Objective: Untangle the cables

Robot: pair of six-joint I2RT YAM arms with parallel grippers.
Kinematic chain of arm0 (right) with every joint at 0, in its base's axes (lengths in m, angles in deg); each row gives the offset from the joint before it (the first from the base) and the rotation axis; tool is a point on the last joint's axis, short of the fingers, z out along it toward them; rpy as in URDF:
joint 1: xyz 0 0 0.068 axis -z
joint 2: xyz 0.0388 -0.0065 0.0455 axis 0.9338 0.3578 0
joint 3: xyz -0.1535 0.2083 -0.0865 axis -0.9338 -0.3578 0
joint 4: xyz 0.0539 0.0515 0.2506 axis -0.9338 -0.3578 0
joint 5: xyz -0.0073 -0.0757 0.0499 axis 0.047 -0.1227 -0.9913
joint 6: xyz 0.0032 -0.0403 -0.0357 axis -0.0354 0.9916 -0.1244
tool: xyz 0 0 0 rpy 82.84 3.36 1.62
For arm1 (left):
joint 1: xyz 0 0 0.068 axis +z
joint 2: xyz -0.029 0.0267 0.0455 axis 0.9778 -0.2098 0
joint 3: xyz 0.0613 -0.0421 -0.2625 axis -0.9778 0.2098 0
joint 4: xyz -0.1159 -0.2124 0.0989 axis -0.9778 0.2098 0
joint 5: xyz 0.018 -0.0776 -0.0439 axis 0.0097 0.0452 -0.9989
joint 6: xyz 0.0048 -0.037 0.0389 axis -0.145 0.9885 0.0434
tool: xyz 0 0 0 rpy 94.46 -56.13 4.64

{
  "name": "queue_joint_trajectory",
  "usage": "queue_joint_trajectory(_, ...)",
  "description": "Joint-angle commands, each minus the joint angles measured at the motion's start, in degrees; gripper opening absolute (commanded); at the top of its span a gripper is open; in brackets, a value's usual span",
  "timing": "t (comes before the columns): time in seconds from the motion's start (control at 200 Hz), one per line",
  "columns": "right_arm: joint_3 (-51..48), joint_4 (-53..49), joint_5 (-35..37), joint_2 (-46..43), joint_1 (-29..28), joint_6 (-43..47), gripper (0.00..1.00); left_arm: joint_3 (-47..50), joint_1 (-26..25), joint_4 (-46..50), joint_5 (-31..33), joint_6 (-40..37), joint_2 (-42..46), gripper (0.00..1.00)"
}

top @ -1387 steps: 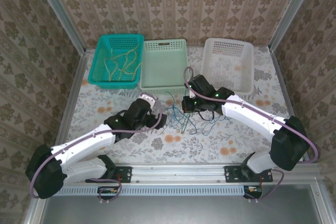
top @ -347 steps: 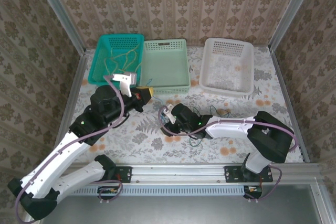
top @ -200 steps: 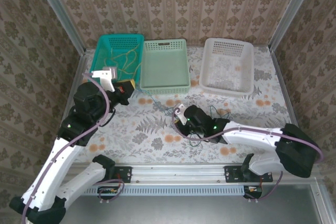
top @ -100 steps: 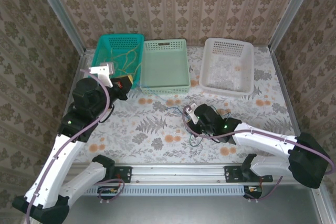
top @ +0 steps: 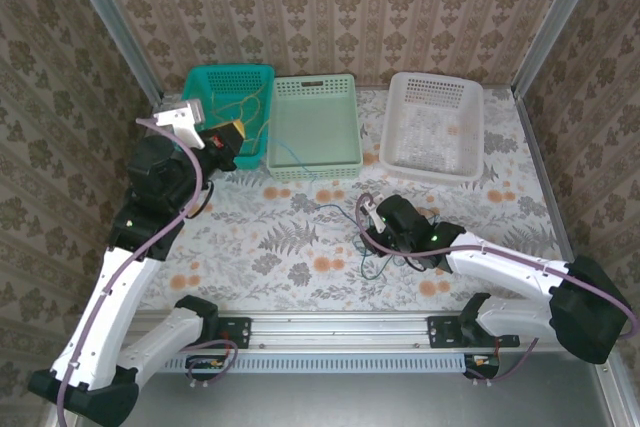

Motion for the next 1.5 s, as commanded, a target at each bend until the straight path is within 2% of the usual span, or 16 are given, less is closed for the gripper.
queue_joint_trajectory(0.0,-0.8,-1.5,-0.9,-1.1,0.3,-1.8,0.46,-1.7,0.5,-3.9,-1.3,1.6,-0.1,0.00)
queue_joint_trajectory(0.025,-0.8,-1.3,-0.8,-1.2,0.3,-2.0,0.52,-1.8,0.5,-4.3,-2.0,1.9,-0.3,0.00)
queue_joint_trajectory(0.055,-0.8,-1.1,-0.7,-1.4,0.3,-2.0,0.56,-1.8,0.5,-4.6,-2.8,2.2,-0.6,0.00)
queue_joint_trajectory(0.33,0.4,-2.2,-0.7,-1.5,1.3,-3.0,0.60,-0.8,0.4,-5.5,-4.1,2.8,-0.7,0.00)
queue_joint_trajectory(0.615,1.0,-2.3,1.0,-0.6,1.8,-5.2,0.69,-10.5,1.0,-1.5,-11.4,-1.3,-9.8,0.00)
queue_joint_trajectory(0.815,1.1,-3.2,2.0,-2.0,2.1,-5.3,0.70,-17.6,3.2,-1.9,-18.5,-3.5,-21.2,0.00)
queue_joint_trajectory(1.13,-0.4,-3.5,2.9,-3.9,2.7,-7.1,0.70,-33.5,3.2,6.0,-26.4,-14.3,-45.7,0.00)
queue_joint_trajectory(1.275,-0.9,-4.0,3.0,-5.2,2.9,-7.3,0.70,-39.5,2.8,7.1,-24.9,-16.8,-55.1,0.00)
queue_joint_trajectory(1.495,-1.2,-5.0,3.4,-6.8,3.4,-7.2,0.71,-49.5,1.9,14.5,-20.5,-21.0,-66.7,0.00)
